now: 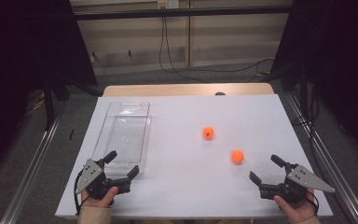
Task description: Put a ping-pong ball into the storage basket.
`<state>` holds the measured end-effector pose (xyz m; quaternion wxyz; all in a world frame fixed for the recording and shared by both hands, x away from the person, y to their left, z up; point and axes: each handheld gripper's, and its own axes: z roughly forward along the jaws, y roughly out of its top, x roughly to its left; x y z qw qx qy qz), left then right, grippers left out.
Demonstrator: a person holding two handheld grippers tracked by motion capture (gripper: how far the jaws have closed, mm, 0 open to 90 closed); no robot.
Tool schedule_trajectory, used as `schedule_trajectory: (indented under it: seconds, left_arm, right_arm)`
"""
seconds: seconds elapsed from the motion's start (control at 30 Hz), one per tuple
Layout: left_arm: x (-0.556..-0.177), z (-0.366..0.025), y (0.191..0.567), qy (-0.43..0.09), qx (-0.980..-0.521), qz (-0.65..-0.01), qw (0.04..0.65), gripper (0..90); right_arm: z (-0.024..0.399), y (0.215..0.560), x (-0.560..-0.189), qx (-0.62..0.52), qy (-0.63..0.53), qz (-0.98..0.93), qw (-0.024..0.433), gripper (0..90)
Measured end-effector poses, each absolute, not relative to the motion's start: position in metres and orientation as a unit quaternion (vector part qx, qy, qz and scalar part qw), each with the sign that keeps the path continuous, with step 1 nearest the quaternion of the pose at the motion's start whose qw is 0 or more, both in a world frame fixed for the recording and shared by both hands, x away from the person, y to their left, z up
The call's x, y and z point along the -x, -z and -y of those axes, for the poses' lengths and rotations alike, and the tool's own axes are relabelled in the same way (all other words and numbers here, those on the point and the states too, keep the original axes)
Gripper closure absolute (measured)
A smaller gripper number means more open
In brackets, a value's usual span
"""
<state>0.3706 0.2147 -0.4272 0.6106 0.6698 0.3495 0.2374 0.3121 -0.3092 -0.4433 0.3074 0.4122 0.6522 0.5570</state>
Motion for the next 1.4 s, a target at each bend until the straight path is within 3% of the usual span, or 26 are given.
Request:
schedule_trajectory:
  seconds: [1.4]
  left_arm:
    - [-0.380, -0.158, 0.411, -0.193, -0.692, -0.312, 0.621, 0.8]
  right_arm:
    - [0.311, 0.442, -0.312, -0.411, -0.562, -0.650, 0.305, 0.6]
